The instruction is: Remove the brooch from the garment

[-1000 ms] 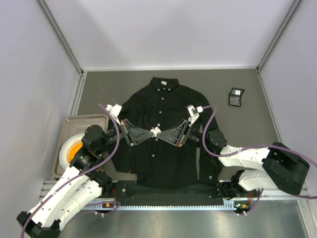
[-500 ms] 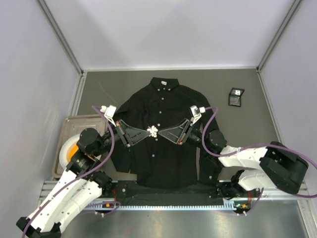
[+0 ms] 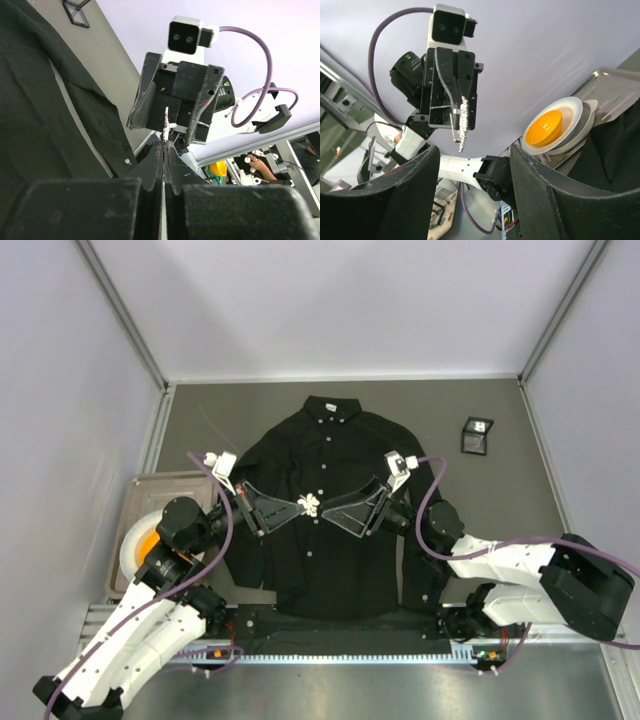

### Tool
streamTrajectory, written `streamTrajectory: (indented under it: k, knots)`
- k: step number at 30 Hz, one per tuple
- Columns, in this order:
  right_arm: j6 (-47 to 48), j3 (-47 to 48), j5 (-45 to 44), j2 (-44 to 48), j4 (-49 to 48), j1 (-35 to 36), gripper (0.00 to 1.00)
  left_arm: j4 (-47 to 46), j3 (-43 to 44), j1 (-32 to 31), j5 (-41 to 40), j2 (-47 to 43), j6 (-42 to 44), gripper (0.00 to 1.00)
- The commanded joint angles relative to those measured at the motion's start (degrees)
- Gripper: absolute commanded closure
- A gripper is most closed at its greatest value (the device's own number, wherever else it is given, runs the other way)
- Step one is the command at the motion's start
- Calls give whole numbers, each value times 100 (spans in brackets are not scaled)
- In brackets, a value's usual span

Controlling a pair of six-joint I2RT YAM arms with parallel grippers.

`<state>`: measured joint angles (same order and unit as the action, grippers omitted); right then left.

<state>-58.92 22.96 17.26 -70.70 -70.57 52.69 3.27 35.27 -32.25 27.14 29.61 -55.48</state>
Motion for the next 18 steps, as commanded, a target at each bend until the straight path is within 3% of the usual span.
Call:
streamTrajectory:
  k: [1, 5, 14, 18]
  knots:
    - [459, 472, 322, 240, 217, -30, 41, -177, 191, 8, 20, 89, 161, 100]
    - [618, 797, 375, 188, 728, 5, 41, -195, 235, 17, 73, 186, 134, 100]
    - [469, 1158, 507, -216, 817, 14, 65, -186, 270, 17, 73, 160, 152, 100]
    - [460, 1079, 516, -225, 790, 22, 68, -90, 279, 8, 46, 124, 222, 100]
